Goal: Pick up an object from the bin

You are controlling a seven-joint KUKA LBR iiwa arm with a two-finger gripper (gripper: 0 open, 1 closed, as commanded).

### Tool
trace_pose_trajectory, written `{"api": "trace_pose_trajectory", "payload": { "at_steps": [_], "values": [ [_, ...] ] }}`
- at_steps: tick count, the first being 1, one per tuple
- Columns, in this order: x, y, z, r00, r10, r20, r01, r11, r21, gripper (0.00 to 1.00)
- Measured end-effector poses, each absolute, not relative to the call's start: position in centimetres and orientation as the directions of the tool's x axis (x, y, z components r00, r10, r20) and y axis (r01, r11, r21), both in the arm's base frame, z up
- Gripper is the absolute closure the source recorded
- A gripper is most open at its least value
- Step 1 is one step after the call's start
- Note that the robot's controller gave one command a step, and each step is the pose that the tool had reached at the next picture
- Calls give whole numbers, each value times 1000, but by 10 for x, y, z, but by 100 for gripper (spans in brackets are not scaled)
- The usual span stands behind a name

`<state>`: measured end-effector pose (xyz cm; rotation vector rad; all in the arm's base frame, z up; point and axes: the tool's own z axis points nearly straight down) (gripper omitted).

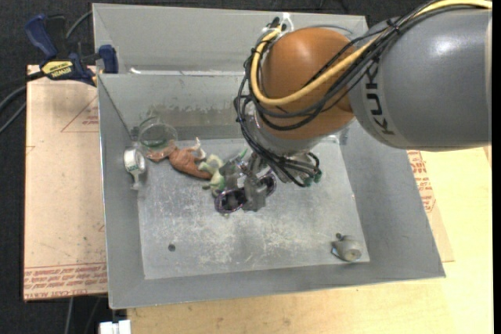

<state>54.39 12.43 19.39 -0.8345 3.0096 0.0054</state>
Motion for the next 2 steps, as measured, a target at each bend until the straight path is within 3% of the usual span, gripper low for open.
{"api": "trace_pose_trajectory", "payload": {
  "at_steps": [1,2],
  "values": [
    [544,124,194,-857,-515,-19,-515,857,-1,100],
    [537,115,276,-840,-542,-29,-542,840,-6,100]
  ]
}}
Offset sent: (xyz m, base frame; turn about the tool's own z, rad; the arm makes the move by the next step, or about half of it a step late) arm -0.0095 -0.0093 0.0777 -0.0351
